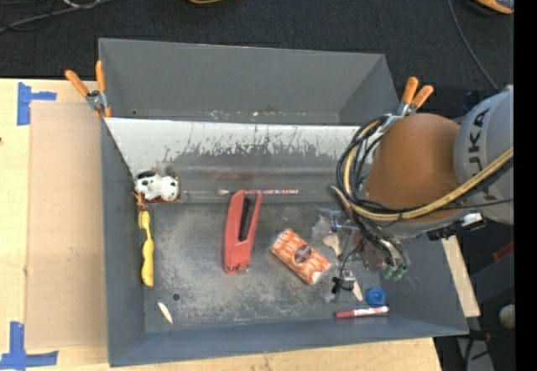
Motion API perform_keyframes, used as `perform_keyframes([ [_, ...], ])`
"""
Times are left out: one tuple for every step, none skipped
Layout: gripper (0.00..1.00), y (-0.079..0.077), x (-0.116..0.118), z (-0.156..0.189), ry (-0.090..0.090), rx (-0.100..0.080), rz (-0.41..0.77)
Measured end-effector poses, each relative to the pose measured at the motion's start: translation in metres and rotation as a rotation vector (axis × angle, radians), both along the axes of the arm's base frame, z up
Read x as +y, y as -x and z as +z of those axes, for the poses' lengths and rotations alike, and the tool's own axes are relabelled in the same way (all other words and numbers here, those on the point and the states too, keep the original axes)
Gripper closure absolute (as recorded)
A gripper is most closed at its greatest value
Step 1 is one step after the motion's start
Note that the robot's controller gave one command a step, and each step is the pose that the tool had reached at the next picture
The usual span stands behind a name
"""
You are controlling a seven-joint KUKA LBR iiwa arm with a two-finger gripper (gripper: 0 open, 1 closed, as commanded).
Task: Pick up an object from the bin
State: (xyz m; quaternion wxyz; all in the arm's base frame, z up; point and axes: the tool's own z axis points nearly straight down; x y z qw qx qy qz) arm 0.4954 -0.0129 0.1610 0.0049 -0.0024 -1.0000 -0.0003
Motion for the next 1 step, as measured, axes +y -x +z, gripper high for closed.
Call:
perform_keyframes([
  [0.0,-0.0018,0.0,0.0037,0.0,-0.008,0.001],
])
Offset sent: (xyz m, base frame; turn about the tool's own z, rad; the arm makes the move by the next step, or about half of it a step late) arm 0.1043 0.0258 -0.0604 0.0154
